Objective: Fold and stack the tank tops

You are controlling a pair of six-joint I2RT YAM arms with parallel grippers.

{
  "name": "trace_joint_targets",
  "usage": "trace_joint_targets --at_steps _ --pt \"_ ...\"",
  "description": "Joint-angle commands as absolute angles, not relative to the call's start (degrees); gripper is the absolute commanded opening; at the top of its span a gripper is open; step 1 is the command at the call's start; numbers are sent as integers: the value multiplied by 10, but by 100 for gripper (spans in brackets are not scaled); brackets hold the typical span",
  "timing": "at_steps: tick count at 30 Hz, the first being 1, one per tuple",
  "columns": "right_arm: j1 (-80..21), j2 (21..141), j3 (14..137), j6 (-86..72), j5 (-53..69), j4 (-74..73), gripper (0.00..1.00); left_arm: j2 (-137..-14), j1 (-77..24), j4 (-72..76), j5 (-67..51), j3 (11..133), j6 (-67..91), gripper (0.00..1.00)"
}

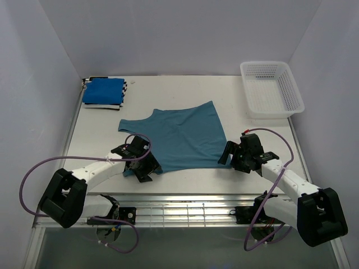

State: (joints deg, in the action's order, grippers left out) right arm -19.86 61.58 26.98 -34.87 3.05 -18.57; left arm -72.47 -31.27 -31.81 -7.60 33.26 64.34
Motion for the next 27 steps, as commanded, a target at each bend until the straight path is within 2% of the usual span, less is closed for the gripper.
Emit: trace_joint_targets --at_steps 1,5,7,11,12,14,15,17,18,19,21,24,27 --pt "-195 621 258 -362 46 -157 97 -746 -322 -304 -48 331 662 71" --pt "-192 622 250 -367 51 -148 100 -769 -323 -300 -36 339 659 65" --pt "-191 626 245 -367 53 -142 93 -778 -324 -294 -33 343 657 61" --pt "-185 637 244 -365 51 -131 86 -809 -325 -291 -32 360 646 44" --pt "-183 640 245 -365 50 -130 82 -822 -326 -293 -34 365 644 33" --pt "-179 648 245 -366 50 -131 75 -827 -326 -292 -41 370 640 30" --pt "-178 649 244 -369 48 -131 67 -830 -328 -293 -42 370 637 29" --pt "-175 650 235 -375 40 -130 59 -830 -329 -295 -42 367 633 19" --pt "-173 650 232 -377 36 -131 48 -828 -329 -296 -44 367 633 8" --pt "-171 650 227 -380 32 -134 44 -827 -330 -297 -47 365 634 1" --pt "-165 645 218 -385 23 -134 35 -825 -330 -298 -54 359 632 0" --pt "-161 630 209 -385 21 -146 9 -817 -331 -308 -59 354 629 0" --pt "-161 600 212 -372 27 -173 8 -802 -331 -335 -58 358 627 0"
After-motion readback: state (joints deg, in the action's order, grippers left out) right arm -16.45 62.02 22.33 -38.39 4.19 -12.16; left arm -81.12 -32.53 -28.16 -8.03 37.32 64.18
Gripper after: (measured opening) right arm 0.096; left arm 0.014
